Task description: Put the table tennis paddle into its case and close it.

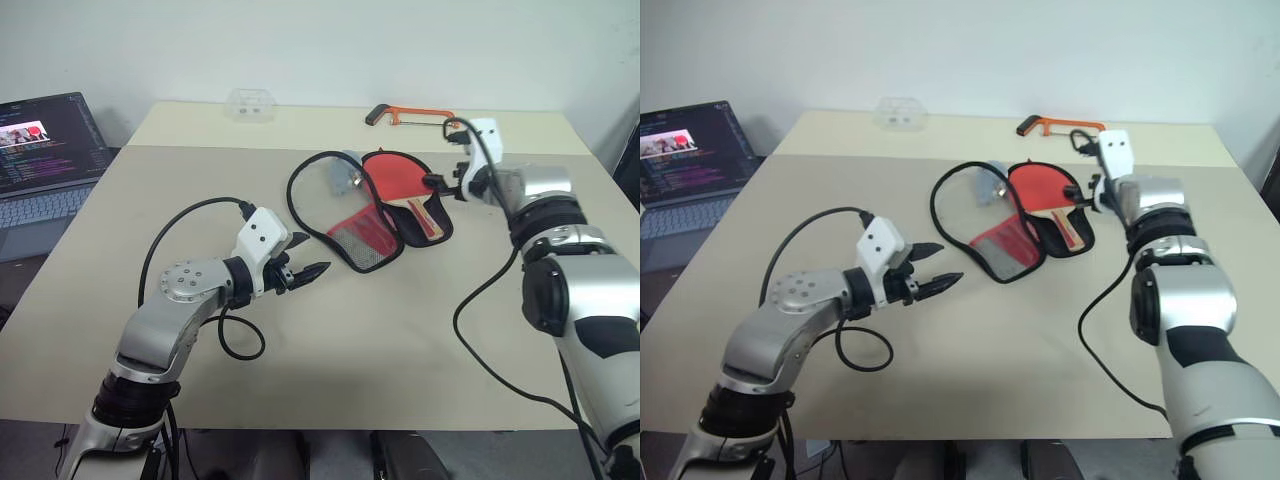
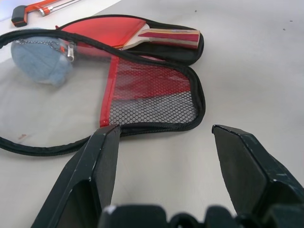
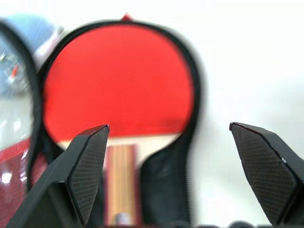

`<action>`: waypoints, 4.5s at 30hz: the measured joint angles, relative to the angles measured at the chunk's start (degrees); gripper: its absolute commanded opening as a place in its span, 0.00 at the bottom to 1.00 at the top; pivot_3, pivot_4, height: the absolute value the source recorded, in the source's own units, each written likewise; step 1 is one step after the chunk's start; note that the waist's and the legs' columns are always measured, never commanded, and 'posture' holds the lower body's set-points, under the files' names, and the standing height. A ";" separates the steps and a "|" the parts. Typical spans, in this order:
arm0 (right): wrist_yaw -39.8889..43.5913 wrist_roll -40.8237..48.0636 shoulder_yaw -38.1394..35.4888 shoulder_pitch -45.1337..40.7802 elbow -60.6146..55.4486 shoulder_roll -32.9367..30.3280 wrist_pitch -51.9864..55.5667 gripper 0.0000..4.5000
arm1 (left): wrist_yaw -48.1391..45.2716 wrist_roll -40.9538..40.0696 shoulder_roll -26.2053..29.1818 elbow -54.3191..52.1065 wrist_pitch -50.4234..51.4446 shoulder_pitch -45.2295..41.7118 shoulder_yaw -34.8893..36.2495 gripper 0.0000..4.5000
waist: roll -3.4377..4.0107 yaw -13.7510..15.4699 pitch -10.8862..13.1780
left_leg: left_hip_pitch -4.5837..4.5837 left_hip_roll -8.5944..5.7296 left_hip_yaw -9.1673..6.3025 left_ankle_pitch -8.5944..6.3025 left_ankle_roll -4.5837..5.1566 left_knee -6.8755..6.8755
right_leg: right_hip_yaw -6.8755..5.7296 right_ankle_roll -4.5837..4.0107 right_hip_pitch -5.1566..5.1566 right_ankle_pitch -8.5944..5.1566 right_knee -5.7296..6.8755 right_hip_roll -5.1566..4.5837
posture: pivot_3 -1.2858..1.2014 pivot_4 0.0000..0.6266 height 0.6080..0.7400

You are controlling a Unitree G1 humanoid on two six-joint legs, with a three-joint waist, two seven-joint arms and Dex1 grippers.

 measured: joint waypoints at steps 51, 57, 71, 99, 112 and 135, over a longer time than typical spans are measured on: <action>-12.74 1.96 -3.06 12.01 -6.32 1.33 6.16 0.01 | -0.56 0.59 -0.12 0.61 -1.19 -0.71 -0.85 0.75 | 0.00 0.64 0.00 | 0.00 0.02 -0.05 0.01 -0.01 0.01 | -0.05 0.00 0.05 0.00 -0.01 -0.05 | 0.52 0.24 1.00; -17.37 2.95 -5.11 20.05 -24.17 0.96 18.25 0.01 | -1.40 0.68 -0.21 1.40 -1.98 -1.07 -1.62 0.75 | 0.00 1.75 -0.01 | -0.02 0.03 -0.07 0.01 -0.01 0.01 | -0.06 0.00 0.05 0.00 -0.02 -0.07 | 0.52 0.24 1.00; -27.28 4.06 -13.79 32.67 -59.66 5.77 44.87 0.01 | -2.65 1.71 -1.20 3.44 -3.86 -1.77 -2.88 0.75 | 0.03 1.70 -0.02 | -0.04 -0.04 -0.03 0.01 -0.01 0.01 | -0.01 0.01 0.01 0.00 -0.01 0.05 | 0.52 0.24 1.00; -25.01 2.89 -11.89 29.02 -70.67 -0.30 43.67 0.99 | 0.02 11.25 -3.62 21.69 -7.12 -9.88 -5.97 0.75 | 0.04 1.70 -0.03 | -0.07 -0.12 0.00 -0.01 0.03 0.01 | 0.00 0.00 -0.04 -0.01 -0.02 0.07 | 0.52 0.24 1.00; 35.26 23.22 3.04 39.53 -72.34 -24.11 16.87 1.00 | -0.21 16.70 -10.96 39.30 -11.75 -20.43 -10.19 0.01 | 0.00 1.77 -0.01 | -0.19 -0.15 -0.10 -0.13 0.25 0.16 | -0.08 0.02 0.02 0.00 -0.08 0.05 | 0.52 0.24 1.00; 34.72 26.81 2.14 43.32 -75.38 -24.16 14.31 1.00 | 4.94 17.90 -26.50 53.47 -18.09 -28.73 -8.74 0.01 | 0.00 2.15 0.00 | -0.14 -0.15 -0.11 -0.02 0.06 0.16 | -0.09 0.02 0.05 0.00 -0.06 0.05 | 0.52 0.24 1.00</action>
